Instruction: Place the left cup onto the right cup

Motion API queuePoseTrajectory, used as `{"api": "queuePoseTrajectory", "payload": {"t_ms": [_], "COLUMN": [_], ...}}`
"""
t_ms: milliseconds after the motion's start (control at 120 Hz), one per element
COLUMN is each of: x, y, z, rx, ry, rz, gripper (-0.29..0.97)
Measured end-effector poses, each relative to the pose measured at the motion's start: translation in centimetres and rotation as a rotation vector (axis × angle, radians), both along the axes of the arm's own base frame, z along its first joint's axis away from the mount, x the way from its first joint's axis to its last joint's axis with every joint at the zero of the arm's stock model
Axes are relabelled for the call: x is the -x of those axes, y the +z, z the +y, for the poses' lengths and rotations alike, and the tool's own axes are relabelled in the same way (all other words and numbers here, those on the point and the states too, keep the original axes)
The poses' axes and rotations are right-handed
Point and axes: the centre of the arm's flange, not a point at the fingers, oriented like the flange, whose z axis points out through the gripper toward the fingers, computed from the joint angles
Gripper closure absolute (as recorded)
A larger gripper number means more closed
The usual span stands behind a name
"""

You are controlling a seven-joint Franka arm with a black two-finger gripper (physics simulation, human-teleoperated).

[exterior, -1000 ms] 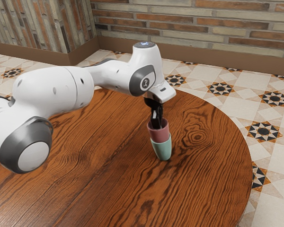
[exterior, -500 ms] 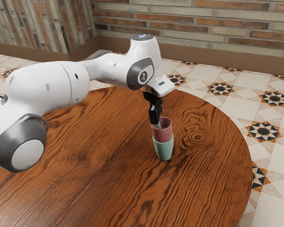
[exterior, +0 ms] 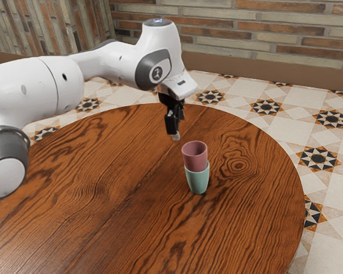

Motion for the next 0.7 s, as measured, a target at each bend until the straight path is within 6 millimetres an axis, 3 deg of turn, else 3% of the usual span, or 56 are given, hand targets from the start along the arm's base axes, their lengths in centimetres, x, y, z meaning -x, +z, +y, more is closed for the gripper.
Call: {"api": "queuePoseTrajectory", "payload": {"t_ms": [242,450,700], "x": [1.5,4.1,7.3], "y": [3.7,7.8,10.4], "z": [1.0,2.9,5.4], "rx": [-0.024,-0.058,-0.081], "ry": [-0.001,0.011,0.047], "rz": [0.005,0.003,0.016], "gripper": [0.0,0.0,0.0]}}
